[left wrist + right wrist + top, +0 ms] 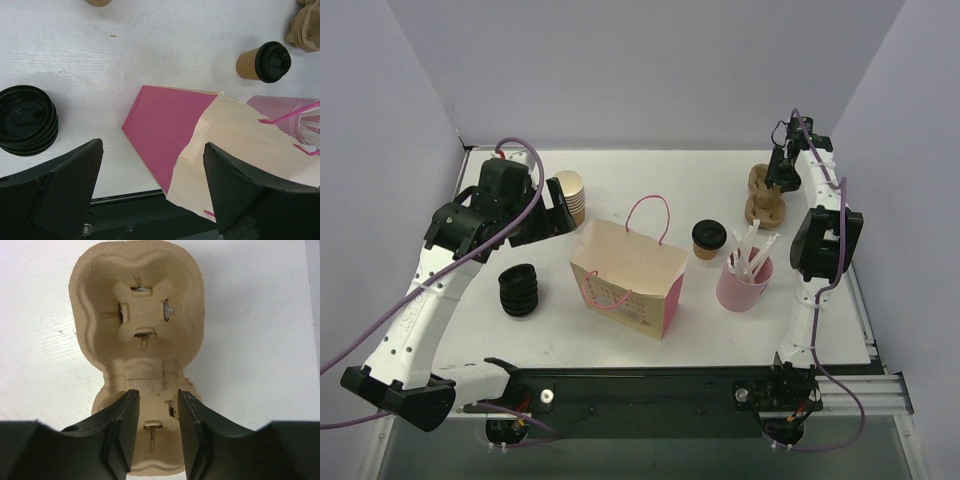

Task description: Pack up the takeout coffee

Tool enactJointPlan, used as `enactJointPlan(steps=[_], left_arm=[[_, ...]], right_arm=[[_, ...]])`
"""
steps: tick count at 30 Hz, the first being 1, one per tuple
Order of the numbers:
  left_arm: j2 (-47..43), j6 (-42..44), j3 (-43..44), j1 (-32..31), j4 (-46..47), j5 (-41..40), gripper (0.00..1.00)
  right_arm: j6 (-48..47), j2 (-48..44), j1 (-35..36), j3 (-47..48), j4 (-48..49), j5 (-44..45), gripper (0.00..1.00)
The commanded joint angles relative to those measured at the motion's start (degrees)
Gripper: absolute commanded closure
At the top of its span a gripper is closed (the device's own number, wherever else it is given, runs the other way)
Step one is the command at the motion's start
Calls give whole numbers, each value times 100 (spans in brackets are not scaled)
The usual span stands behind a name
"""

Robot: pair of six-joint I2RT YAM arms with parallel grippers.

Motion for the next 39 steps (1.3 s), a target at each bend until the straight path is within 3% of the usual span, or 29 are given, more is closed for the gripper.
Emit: enactJointPlan(steps=[1,6,25,31,35,39], left_arm=[[-54,88,11,35,266,46,8],[-1,123,2,43,267,63,8],[51,185,2,122,222,37,9],[86,194,20,140,223,37,8],[113,203,11,158,223,46,8],[130,194,64,158,231,72,8]], right_arm=[[-176,-207,0,109,-175,-58,61],[-80,-49,35,224,-166,-235,57],[43,356,106,330,-175,20,55],[34,426,114,338,-175,90,59],[17,453,114,469,-175,125,71],[8,208,123,706,-201,291,74]])
